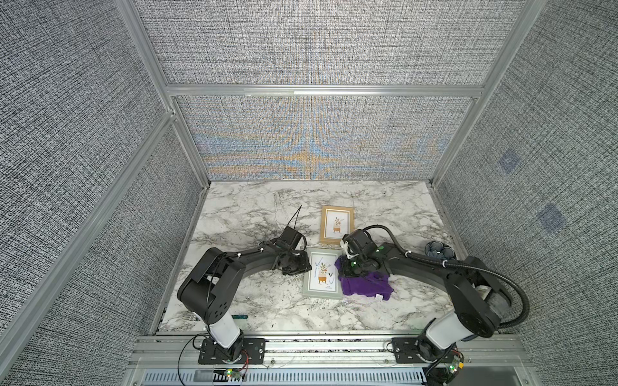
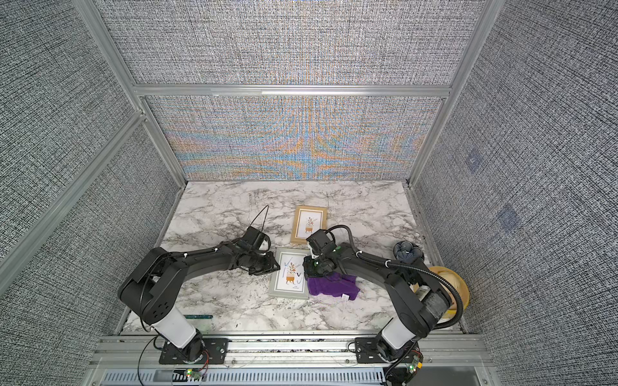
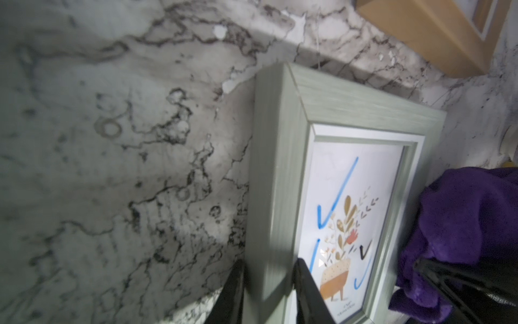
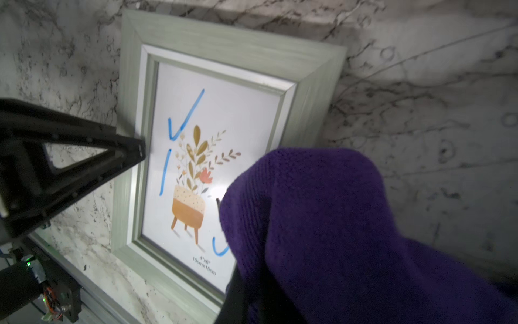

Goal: Wipe the picture frame with a cloth
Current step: Wipe the dirt from the picture frame.

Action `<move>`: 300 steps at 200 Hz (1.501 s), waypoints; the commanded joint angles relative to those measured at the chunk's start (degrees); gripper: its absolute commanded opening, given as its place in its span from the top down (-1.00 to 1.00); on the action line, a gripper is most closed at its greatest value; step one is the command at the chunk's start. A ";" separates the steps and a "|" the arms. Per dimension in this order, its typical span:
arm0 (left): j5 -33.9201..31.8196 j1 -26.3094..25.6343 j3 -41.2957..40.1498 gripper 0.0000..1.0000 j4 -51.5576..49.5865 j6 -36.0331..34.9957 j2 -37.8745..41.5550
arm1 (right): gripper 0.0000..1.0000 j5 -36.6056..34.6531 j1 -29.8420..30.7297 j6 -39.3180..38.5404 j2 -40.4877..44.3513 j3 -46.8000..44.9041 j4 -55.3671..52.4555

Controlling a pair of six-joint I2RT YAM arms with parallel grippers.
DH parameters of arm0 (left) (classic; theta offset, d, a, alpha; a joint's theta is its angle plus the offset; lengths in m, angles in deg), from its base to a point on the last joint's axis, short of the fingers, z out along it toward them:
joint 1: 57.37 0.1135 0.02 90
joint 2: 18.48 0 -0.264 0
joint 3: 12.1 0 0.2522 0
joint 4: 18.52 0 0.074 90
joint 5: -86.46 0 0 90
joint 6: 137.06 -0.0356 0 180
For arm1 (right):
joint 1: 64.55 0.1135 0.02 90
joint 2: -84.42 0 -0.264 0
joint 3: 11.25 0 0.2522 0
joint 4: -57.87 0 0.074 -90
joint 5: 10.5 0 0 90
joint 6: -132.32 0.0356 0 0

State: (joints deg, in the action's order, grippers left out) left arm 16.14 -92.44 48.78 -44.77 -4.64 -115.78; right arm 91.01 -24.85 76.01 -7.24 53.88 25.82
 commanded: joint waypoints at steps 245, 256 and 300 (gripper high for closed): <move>-11.95 0.00 0.54 0.74 -14.32 -3.08 -5.10 | 1.00 7.52 -8.69 -6.08 -9.79 -0.33 13.52; -12.12 0.00 0.47 0.75 -14.40 -3.51 -5.18 | 1.00 8.57 -8.76 -6.42 -12.10 2.93 13.51; -12.39 0.00 0.93 0.77 -13.86 -3.02 -5.93 | 1.00 7.71 -10.26 -5.39 -14.35 7.07 14.24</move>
State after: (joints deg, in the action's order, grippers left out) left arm 14.11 -92.24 51.18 -44.57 -7.14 -118.47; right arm 104.85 -34.45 71.55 -21.56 60.70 39.31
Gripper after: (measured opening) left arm 0.265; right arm 0.064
